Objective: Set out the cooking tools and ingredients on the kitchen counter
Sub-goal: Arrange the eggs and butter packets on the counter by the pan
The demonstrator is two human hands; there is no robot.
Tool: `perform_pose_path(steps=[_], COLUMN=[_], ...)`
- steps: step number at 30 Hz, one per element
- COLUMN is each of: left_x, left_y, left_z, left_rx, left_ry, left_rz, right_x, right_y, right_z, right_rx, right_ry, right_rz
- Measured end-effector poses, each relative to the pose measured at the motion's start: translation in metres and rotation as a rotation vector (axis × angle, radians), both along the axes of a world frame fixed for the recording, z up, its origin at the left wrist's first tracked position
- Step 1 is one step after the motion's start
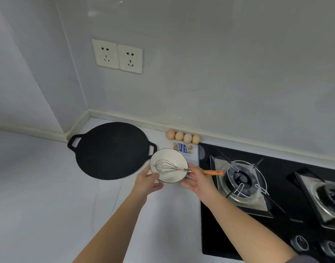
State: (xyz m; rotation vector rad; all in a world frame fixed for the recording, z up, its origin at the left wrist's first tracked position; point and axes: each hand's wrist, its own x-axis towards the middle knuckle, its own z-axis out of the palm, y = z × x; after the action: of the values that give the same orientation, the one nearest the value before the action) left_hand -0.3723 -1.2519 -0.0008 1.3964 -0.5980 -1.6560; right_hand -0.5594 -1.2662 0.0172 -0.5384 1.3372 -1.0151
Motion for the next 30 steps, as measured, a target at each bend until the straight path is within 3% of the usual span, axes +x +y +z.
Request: perform_pose_path(steps=[8,30], left_x=[-0.039,-0.047], left_y=[0.012,0.034], left_z=[-0.011,-0.033], left_rx=[0.055,0.048], left_ry=[-0.014,0.034], left_rz=[-0.01,-0.016], right_x=[-0.045,-0.061], right_y=[0.015,0.022], right_z=[-0.024,-0.031], right_rx=[0.032,0.05], right_ry=[-0.003,0.01], right_rz=[0.017,0.09])
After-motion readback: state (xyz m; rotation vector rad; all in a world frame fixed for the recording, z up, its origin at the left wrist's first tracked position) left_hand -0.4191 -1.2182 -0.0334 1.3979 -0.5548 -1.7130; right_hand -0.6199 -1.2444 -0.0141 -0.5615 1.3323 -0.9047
